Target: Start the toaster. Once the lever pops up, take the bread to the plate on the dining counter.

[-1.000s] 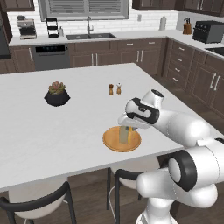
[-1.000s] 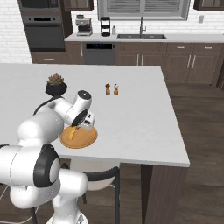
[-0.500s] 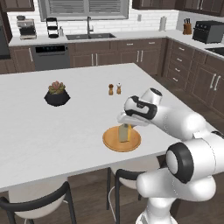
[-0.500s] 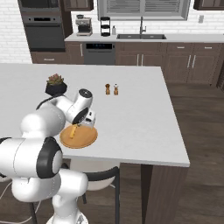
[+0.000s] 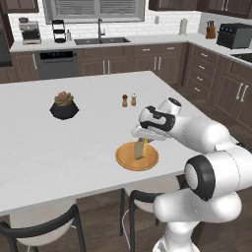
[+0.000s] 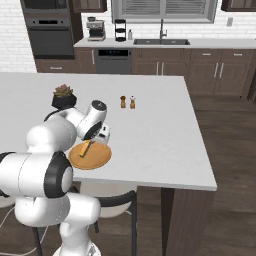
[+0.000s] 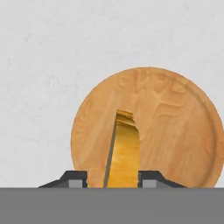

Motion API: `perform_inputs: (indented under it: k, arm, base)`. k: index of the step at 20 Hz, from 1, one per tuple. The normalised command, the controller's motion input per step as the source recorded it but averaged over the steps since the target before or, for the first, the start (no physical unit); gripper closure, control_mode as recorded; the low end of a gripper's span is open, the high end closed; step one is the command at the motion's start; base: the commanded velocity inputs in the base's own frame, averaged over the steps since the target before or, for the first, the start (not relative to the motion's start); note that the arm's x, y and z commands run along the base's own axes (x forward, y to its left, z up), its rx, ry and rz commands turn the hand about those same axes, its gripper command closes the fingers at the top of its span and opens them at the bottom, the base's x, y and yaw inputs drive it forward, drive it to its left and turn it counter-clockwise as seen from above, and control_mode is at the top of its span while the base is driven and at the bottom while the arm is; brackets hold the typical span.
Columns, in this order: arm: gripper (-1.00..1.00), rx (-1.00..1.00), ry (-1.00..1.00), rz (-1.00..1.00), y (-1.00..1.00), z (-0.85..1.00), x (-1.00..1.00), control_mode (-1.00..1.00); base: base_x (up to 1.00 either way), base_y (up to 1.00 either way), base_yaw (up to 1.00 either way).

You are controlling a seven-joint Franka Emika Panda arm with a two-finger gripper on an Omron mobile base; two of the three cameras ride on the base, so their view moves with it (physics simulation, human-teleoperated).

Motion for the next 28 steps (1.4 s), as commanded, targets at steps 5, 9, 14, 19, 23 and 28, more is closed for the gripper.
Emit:
perform_inputs:
  k: [5,9,14,19,23,28]
  arm:
    - [-1.0,0.0,-0.04,-0.04,-0.04,0.0,0.0,-1.0]
    - [-1.0,-0.01,-0.03,-0.16,-0.33,0.0,-0.12,-1.0]
    - [-1.0,-0.03,-0.01,-0.21,-0.34,0.0,-0.28,-1.0]
    - [-1.0,-0.04,0.0,-0.22,-0.18,0.07,-0.34,-1.0]
    - [-1.0,-0.04,0.0,-0.16,-0.03,0.08,-0.08,-1.0]
    - [-1.0,0.0,0.0,-0.05,0.16,0.07,0.17,-1.0]
  base:
    - [0.0,0.0,0.0]
    - [0.0,0.0,0.0]
    - [0.0,0.0,0.0]
    - [0.0,0.0,0.0]
    - [0.0,0.0,0.0]
    - [0.0,0.0,0.0]
